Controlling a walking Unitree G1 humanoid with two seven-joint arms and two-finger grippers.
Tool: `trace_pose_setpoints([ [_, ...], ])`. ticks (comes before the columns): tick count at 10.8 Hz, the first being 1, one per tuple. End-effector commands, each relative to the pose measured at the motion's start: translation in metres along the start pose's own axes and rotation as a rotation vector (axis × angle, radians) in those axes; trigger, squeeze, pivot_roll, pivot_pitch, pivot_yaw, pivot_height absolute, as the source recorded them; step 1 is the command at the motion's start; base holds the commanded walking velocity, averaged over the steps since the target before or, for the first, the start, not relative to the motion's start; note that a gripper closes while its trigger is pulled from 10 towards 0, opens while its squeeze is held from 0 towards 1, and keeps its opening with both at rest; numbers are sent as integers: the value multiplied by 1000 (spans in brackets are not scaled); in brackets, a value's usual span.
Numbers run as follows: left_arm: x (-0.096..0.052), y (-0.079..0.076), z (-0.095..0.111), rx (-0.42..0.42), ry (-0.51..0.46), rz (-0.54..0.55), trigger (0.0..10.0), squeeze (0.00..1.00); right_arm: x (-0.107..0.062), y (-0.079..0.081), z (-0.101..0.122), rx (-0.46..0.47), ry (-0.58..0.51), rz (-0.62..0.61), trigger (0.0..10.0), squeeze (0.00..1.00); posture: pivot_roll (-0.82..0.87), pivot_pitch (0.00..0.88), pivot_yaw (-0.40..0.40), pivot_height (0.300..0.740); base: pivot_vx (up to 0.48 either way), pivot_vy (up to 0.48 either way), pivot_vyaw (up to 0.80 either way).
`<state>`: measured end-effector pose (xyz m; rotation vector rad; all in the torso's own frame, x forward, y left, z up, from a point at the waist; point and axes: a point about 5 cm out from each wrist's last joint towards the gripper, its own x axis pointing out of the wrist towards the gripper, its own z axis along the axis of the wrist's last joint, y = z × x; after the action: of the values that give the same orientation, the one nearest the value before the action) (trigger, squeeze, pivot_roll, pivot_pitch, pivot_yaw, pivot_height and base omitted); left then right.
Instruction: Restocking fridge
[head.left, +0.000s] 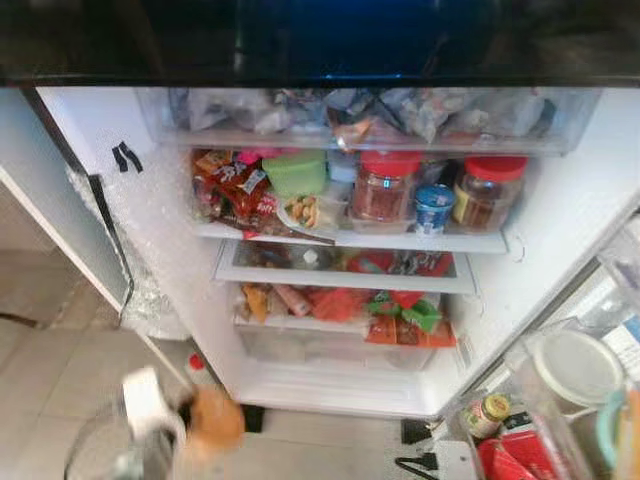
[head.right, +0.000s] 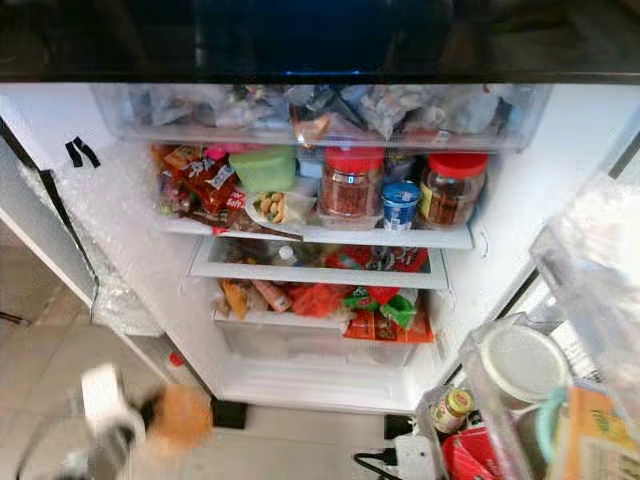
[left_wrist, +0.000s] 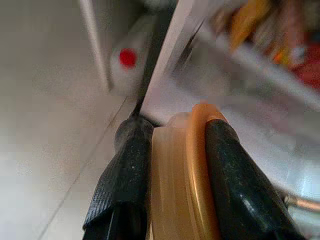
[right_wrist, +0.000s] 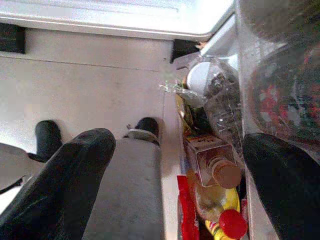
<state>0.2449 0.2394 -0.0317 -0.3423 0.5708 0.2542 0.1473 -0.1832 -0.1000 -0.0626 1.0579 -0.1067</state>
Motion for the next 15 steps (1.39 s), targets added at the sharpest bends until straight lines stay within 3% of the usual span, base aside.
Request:
trace_pose_setpoints([
  [1,3,-7,17,-12,-87,-57,10000,0,0,-11,-1,15,3,-42,10000,0,-35,73,10,740,0,0,0],
  [2,5,-26,32,-111,-180,-186,10000,0,0,-11,-1,13,2,-37,10000,0,-49,87,6,740,0,0,0],
  [4,-4,-60,39,-286,-238,-465,10000,0,0,-12,-2,23,-5,-27,10000,0,-61,90,-5,740,0,0,0],
  [6,-21,-82,31,-263,-227,-635,10000,0,-1,-15,-1,34,-22,-33,10000,0,-74,92,-9,740,0,0,0],
  [7,-27,-86,30,-329,-211,-698,10000,0,-1,-15,1,45,-33,-29,10000,0,-72,87,-10,740,0,0,0],
  [8,-32,-87,31,-380,-208,-741,10000,0,-1,-14,2,52,-42,-23,10000,0,-67,82,-13,740,0,0,0],
  [11,-41,-87,41,-400,-221,-761,10000,0,0,-13,4,62,-52,-25,10000,0,-51,93,-11,740,0,0,0],
  [13,-42,-86,41,-333,-193,-761,10000,0,-1,-14,2,64,-47,-27,10000,0,-49,99,-5,740,0,0,0],
  [15,-42,-82,43,-325,-185,-745,10000,0,-1,-14,1,87,-51,-30,10000,0,-51,104,0,740,0,0,0],
])
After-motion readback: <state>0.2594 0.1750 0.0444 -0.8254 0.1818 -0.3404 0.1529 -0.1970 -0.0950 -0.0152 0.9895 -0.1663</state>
